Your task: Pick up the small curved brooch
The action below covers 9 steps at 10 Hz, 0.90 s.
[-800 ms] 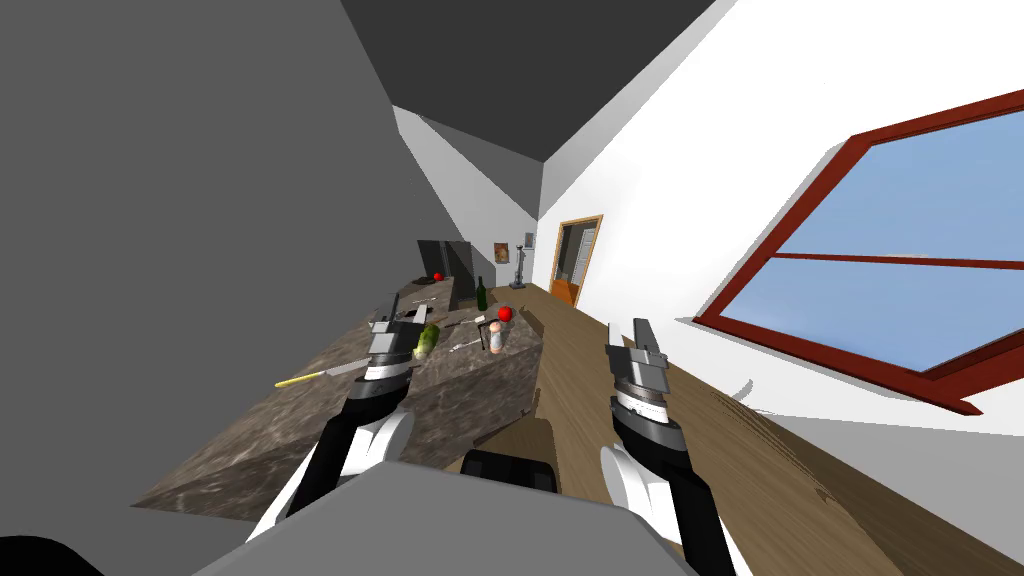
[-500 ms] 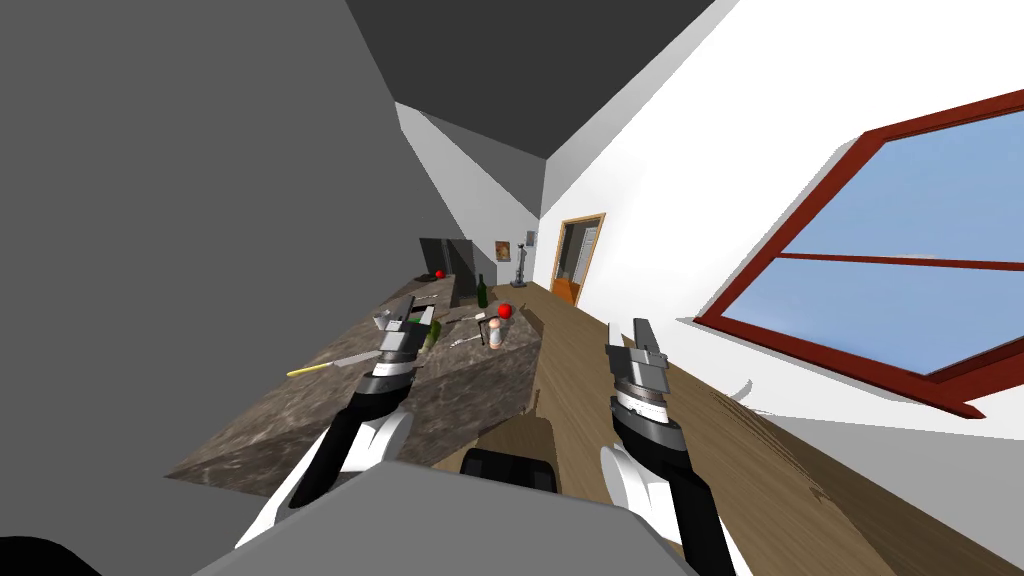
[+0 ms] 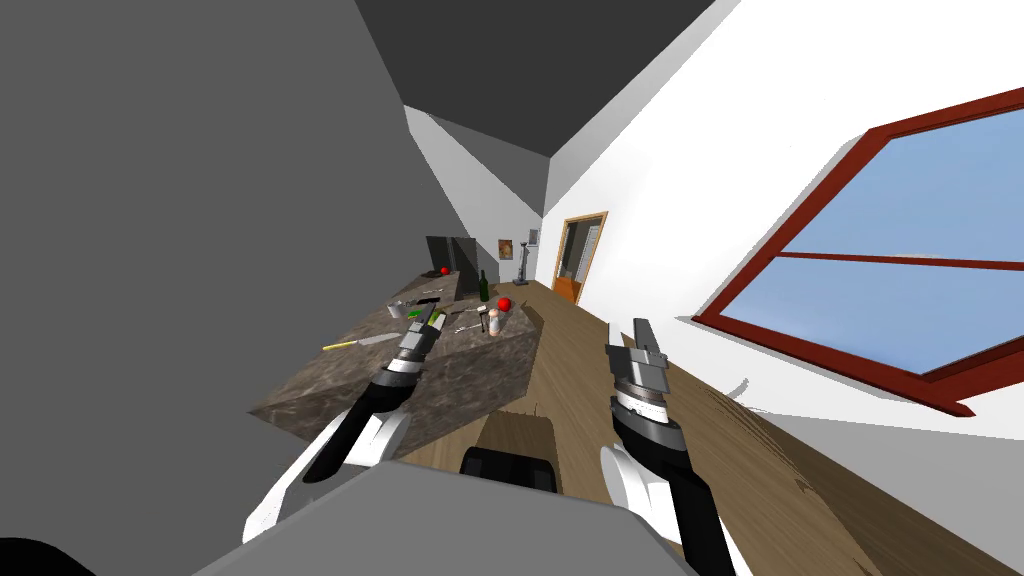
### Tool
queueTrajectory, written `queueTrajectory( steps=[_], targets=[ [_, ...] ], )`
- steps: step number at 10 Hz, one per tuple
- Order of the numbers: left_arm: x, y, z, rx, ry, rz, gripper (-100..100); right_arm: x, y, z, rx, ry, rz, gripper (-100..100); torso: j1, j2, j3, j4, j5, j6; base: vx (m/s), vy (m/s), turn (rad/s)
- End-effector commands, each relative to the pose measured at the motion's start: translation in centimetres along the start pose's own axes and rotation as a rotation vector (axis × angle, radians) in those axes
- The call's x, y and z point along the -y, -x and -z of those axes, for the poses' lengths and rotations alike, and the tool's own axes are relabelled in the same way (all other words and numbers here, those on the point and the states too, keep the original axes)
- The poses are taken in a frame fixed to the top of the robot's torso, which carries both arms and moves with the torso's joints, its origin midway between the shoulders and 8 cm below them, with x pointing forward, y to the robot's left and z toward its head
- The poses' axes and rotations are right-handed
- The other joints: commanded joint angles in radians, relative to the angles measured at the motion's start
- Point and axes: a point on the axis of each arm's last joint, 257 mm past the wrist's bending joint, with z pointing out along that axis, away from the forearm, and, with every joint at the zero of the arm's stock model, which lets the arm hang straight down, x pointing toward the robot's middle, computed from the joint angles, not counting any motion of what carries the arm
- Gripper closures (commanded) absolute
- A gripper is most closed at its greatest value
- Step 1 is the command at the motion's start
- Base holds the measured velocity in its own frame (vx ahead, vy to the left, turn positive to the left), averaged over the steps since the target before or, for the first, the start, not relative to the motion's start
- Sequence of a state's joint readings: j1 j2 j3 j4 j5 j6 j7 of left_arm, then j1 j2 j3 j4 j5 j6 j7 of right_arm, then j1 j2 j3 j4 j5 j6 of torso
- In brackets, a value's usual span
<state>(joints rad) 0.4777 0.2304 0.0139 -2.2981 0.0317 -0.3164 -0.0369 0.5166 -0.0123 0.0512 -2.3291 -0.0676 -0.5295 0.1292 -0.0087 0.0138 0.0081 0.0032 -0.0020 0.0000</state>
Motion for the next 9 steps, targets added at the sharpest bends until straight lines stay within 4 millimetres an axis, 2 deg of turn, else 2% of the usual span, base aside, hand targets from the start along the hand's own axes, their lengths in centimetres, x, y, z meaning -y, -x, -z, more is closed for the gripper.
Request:
queueTrajectory(
  steps=[1,6,9],
  targets=[
    [-2.4,-1.0,0.1,-0.045,0.061,-0.012,-100,0.0,0.0,0.0,0.000,0.000,0.000,0,0.000,0.000,0.000,0.000,0.000,0.000,-0.203,-0.109,0.096],
    [-9.2,-2.6,1.0,-0.171,0.243,-0.080,-100,0.0,0.0,0.0,0.000,0.000,0.000,0,0.000,-0.001,-0.001,0.000,0.000,0.000,-0.204,-0.126,0.068],
    [-13.1,-2.8,2.0,-0.236,0.347,-0.145,-100,0.0,0.0,0.0,0.000,0.000,0.000,0,0.004,-0.003,-0.002,-0.001,0.001,0.000,-0.155,-0.063,0.013]
  ],
)
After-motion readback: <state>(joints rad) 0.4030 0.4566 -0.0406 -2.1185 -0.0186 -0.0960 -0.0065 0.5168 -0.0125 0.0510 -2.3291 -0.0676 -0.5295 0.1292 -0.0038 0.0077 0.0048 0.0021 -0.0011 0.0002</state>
